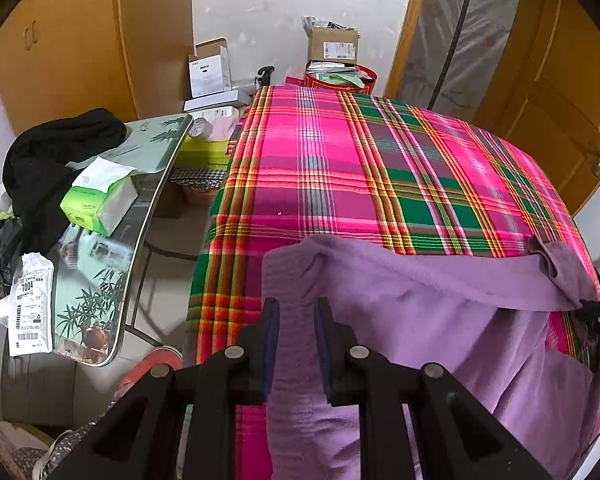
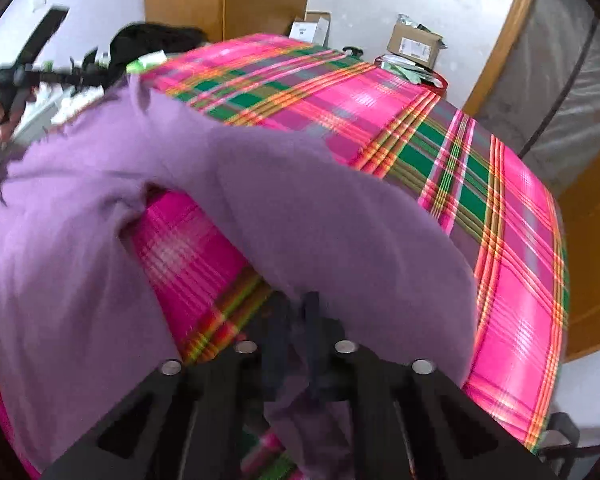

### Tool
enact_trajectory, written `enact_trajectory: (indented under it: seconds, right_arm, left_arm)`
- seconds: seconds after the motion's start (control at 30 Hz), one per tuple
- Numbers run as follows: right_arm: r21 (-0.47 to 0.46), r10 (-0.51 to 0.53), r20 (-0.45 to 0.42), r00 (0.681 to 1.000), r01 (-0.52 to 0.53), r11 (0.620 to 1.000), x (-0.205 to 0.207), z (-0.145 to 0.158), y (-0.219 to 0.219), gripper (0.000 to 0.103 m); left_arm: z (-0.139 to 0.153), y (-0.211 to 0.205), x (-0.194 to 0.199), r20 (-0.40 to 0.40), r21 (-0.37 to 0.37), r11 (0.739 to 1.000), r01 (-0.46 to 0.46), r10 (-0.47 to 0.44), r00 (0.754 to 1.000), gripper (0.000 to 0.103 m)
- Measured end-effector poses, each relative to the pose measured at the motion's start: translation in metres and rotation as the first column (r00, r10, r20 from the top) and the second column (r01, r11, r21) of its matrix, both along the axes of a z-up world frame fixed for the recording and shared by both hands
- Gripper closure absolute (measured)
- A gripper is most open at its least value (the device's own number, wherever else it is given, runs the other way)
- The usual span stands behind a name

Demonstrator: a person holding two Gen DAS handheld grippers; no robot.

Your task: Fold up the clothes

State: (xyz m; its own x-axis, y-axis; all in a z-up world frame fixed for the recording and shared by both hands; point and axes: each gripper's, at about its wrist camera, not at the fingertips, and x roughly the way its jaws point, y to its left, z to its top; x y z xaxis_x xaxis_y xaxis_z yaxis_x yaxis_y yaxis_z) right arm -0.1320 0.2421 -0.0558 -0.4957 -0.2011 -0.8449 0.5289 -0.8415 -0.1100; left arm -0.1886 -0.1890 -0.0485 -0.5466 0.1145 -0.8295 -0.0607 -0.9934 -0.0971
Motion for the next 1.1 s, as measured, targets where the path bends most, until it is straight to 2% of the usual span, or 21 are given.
enact_trajectory:
  seconds: [0.07, 0.17, 0.27, 0.33, 0.4, 0.47, 0.53, 0.57, 0.6, 0.63, 0.67, 0.73, 0.8, 0.97, 1.1]
  right_arm:
    - [-0.078, -0.022, -0.019, 1.0, 0.021, 0.997, -0.002, 0.01, 0.012, 0.098]
    - [-0.132, -0.086, -0.028, 0.996, 0.082, 0.988, -0.008, 0.017, 0.03, 0.1]
    - [-0.218, -0.155, -0.023, 0.988, 0.146, 0.965, -0.012, 0.027, 0.051, 0.1]
    - [-0.244, -0.219, -0.043, 0.975, 0.202, 0.948, -0.012, 0.035, 0.069, 0.101]
    - [-0.27, -0.357, -0.059, 0.932, 0.33, 0.905, -0.009, 0.043, 0.108, 0.101]
    - [-0.288, -0.501, -0.062, 0.863, 0.465, 0.837, -0.006, 0.048, 0.15, 0.101]
    - [-0.229, -0.616, -0.087, 0.783, 0.586, 0.777, 0.002, 0.049, 0.181, 0.099]
    - [-0.205, -0.63, -0.116, 0.768, 0.602, 0.772, 0.011, 0.051, 0.186, 0.097]
    - [-0.208, -0.607, -0.119, 0.786, 0.578, 0.789, 0.017, 0.052, 0.183, 0.096]
    - [-0.2, -0.558, -0.111, 0.822, 0.531, 0.823, 0.022, 0.051, 0.172, 0.092]
    - [-0.169, -0.495, -0.123, 0.86, 0.473, 0.865, 0.025, 0.049, 0.151, 0.084]
    - [-0.106, -0.361, -0.137, 0.922, 0.349, 0.931, 0.03, 0.045, 0.109, 0.073]
    - [-0.111, -0.247, -0.122, 0.961, 0.234, 0.966, 0.03, 0.041, 0.071, 0.068]
    - [-0.087, -0.068, -0.074, 0.995, 0.062, 0.994, 0.005, 0.023, -0.009, 0.068]
    - [-0.043, -0.026, -0.051, 0.998, 0.024, 0.999, -0.015, 0.004, -0.037, 0.068]
  left_arm:
    - [0.0, 0.0, 0.0, -0.003, -0.002, 1.0, 0.004, -0.004, 1.0, 0.085]
    - [0.001, 0.003, 0.001, -0.008, -0.003, 1.0, 0.012, -0.012, 1.0, 0.085]
    - [0.002, 0.008, 0.001, -0.014, -0.002, 1.0, 0.023, -0.023, 1.0, 0.085]
    - [0.003, 0.012, 0.001, -0.017, -0.004, 0.999, 0.031, -0.031, 0.999, 0.085]
    - [0.005, 0.016, 0.001, -0.023, -0.011, 0.999, 0.042, -0.042, 0.999, 0.085]
    - [0.007, 0.017, 0.002, -0.03, -0.019, 0.999, 0.045, -0.045, 0.999, 0.085]
    - [0.008, 0.018, 0.003, -0.037, -0.027, 0.999, 0.045, -0.046, 0.998, 0.085]
    - [0.008, 0.018, 0.004, -0.04, -0.031, 0.999, 0.044, -0.045, 0.998, 0.085]
    - [0.007, 0.019, 0.004, -0.041, -0.031, 0.998, 0.047, -0.048, 0.998, 0.085]
    - [0.005, 0.021, 0.004, -0.037, -0.031, 0.998, 0.049, -0.05, 0.998, 0.085]
    - [0.004, 0.023, 0.003, -0.033, -0.03, 0.998, 0.052, -0.053, 0.998, 0.085]
    - [0.001, 0.028, 0.004, -0.027, -0.024, 0.998, 0.057, -0.058, 0.998, 0.085]
    - [-0.001, 0.034, 0.005, -0.023, -0.014, 0.998, 0.063, -0.064, 0.998, 0.085]
    - [0.008, 0.044, 0.02, -0.039, -0.004, 0.996, 0.088, -0.088, 0.995, 0.085]
    - [0.012, 0.046, 0.032, -0.047, -0.011, 0.995, 0.096, -0.096, 0.994, 0.085]
